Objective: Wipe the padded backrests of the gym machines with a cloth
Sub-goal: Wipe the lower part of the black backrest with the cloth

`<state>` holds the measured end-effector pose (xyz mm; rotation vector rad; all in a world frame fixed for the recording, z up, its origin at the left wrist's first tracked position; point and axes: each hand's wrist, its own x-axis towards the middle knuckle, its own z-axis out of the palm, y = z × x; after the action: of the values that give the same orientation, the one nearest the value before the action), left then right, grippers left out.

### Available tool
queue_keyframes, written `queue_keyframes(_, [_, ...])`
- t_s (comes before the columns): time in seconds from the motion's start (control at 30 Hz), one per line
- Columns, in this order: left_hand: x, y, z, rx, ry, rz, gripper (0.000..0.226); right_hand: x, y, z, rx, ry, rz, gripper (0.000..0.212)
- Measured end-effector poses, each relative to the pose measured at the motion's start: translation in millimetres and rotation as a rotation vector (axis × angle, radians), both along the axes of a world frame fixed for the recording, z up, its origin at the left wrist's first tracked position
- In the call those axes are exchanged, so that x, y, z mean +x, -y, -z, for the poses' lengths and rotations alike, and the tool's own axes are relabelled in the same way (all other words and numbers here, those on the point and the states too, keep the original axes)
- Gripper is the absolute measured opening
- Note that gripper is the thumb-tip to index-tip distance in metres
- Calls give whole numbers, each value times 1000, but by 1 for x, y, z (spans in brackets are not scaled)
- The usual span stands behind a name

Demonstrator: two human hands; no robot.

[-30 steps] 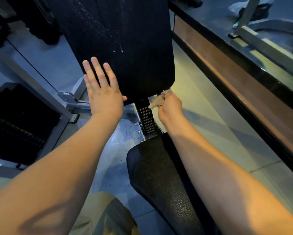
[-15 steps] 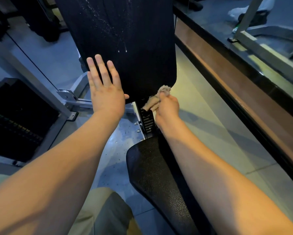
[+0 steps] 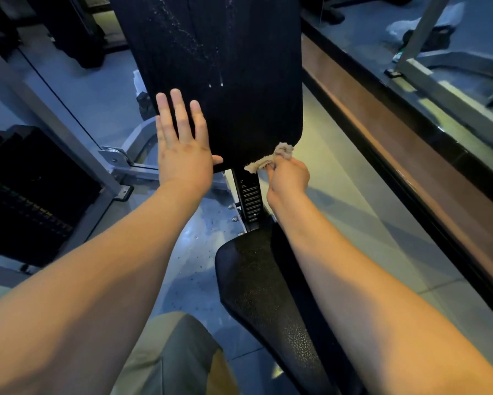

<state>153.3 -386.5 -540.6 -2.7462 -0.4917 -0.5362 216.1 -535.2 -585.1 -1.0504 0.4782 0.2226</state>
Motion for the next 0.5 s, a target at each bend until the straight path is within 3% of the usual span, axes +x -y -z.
queue_keyframes(0.13, [-8,0,-7,-10,-30,-8,106,-18,-23,10,25,-36,-267,14])
queue_keyframes(0.2, [-13,-1,-13,-69,-41,29,104,-20,-20,8,33,-55,-297,11])
queue_keyframes(0.27, [-22,-3,-15,-194,28,123,91,-15,-9,3,-49,-60,-235,11])
queue_keyframes(0.37, [-42,1,-4,-468,247,215,54,-8,-2,2,-90,-54,-159,16])
queue_keyframes(0.47, [-69,7,23,-721,307,122,34,-19,-18,-1,11,-44,-250,13])
queue_keyframes(0.5, [-78,6,31,-812,280,66,29,-24,-25,-2,10,-40,-309,23])
